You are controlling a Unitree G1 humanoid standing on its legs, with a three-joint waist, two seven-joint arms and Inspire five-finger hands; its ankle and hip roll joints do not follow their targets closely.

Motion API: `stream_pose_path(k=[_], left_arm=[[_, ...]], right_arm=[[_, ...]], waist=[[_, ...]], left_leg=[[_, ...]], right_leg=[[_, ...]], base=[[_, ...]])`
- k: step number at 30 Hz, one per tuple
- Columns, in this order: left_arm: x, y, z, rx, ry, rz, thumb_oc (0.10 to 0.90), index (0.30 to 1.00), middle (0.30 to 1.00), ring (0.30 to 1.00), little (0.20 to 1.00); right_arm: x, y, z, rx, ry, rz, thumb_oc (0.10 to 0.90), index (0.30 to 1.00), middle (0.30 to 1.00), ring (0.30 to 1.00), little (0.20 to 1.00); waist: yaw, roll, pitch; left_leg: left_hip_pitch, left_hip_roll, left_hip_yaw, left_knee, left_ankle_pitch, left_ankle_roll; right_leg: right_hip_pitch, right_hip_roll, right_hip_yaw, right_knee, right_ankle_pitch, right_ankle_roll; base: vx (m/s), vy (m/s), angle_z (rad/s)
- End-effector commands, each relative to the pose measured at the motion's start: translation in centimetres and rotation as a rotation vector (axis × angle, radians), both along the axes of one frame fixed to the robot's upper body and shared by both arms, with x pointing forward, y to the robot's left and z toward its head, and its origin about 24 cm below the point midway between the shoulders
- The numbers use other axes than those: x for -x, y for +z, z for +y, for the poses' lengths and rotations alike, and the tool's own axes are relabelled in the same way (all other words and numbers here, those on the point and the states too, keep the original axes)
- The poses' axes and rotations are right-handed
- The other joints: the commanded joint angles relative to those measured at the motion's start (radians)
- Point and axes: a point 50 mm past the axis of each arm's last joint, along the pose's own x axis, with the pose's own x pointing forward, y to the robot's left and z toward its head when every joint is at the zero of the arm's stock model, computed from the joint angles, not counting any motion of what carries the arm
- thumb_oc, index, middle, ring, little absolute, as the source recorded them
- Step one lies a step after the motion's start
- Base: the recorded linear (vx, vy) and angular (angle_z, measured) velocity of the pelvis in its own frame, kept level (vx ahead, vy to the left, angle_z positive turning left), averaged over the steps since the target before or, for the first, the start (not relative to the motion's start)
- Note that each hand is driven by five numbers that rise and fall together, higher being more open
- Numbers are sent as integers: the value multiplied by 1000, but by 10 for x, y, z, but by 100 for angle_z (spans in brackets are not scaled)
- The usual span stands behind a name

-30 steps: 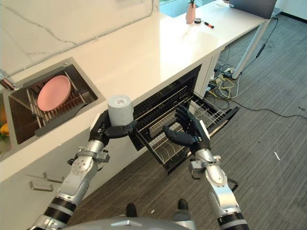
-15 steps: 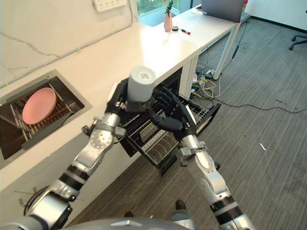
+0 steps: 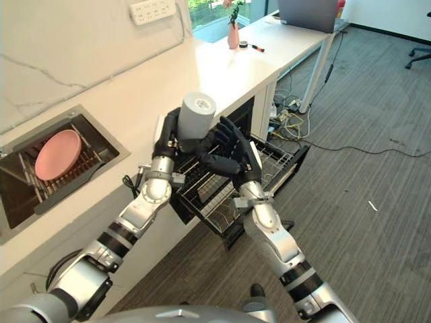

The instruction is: Place the dishes in the dishwasher.

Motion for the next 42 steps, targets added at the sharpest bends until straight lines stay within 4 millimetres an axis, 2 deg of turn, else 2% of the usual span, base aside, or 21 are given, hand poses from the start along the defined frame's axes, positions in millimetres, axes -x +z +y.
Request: stream_pose_path(k=[1, 9, 15, 18, 20, 25, 34, 35, 36, 42], left_arm=[[-11, 38, -32, -51, -42, -215, 400, 300, 300, 300, 300], [1, 29, -47, -40, -104, -197, 400, 300, 300, 300, 300], [0, 34, -54, -69, -98, -226, 400, 300, 300, 300, 300], [-3, 45, -60, -130, -65, -313, 400, 300, 300, 300, 300], [-5, 44, -61, -144, -43, -324, 400, 300, 300, 300, 300], [2, 42, -71, -97, -75, -316, 400, 300, 300, 300, 300], [7, 43, -77, 1, -127, -277, 400, 300, 300, 300, 300], [7, 42, -77, 7, -130, -271, 400, 300, 300, 300, 300], [8, 42, -77, 15, -135, -269, 400, 300, 300, 300, 300], [11, 50, -81, 44, -176, -291, 400, 300, 300, 300, 300]], right_arm=[[-12, 66, 29, -135, 22, -296, 800, 900, 900, 900, 900], [-14, 73, 39, -211, 36, -295, 800, 900, 900, 900, 900], [-18, 69, 43, -222, -11, -257, 800, 900, 900, 900, 900], [-22, 65, 50, -230, -7, -227, 800, 900, 900, 900, 900], [-25, 62, 56, -254, -10, -190, 800, 900, 900, 900, 900], [-30, 57, 65, -274, -18, -139, 800, 900, 900, 900, 900], [-41, 53, 64, -264, -68, -112, 800, 900, 900, 900, 900], [-42, 53, 63, -266, -70, -114, 510, 465, 465, 465, 465], [-43, 54, 63, -273, -72, -113, 400, 300, 300, 300, 300], [-46, 60, 61, -268, -93, -150, 400, 300, 300, 300, 300]], waist=[[31, -42, -60], [52, -47, -57], [56, -47, -56], [55, -47, -56], [53, -48, -57], [60, -50, -59], [77, -54, -61], [78, -55, -61], [80, -55, -61], [85, -56, -60]], left_leg=[[61, 10, -69, 5, -73, -12], [51, 3, -85, 5, -72, -11], [44, 1, -94, 5, -72, -9], [41, 0, -99, 5, -72, -11], [41, -1, -101, 5, -73, -10], [44, -2, -106, 5, -76, -8], [43, -3, -118, 5, -77, -7], [43, -3, -119, 5, -78, -7], [44, -2, -119, 5, -78, -8], [42, -1, -123, 5, -76, -8]], right_leg=[[0, -40, -69, 12, 11, 41], [6, -49, -87, 12, 13, 41], [4, -51, -93, 12, 13, 42], [2, -51, -95, 12, 12, 42], [3, -52, -97, 12, 12, 43], [8, -55, -101, 12, 11, 43], [10, -56, -112, 12, 5, 44], [10, -56, -113, 12, 4, 44], [10, -56, -114, 12, 3, 45], [9, -56, -119, 12, -1, 46]], base=[[-3, 4, 7], [2, 4, 6], [4, 4, 2], [0, 6, 2], [5, 6, 3], [14, 9, 9], [0, 0, 0], [16, 7, 4], [17, 6, 4], [5, 2, 5]])
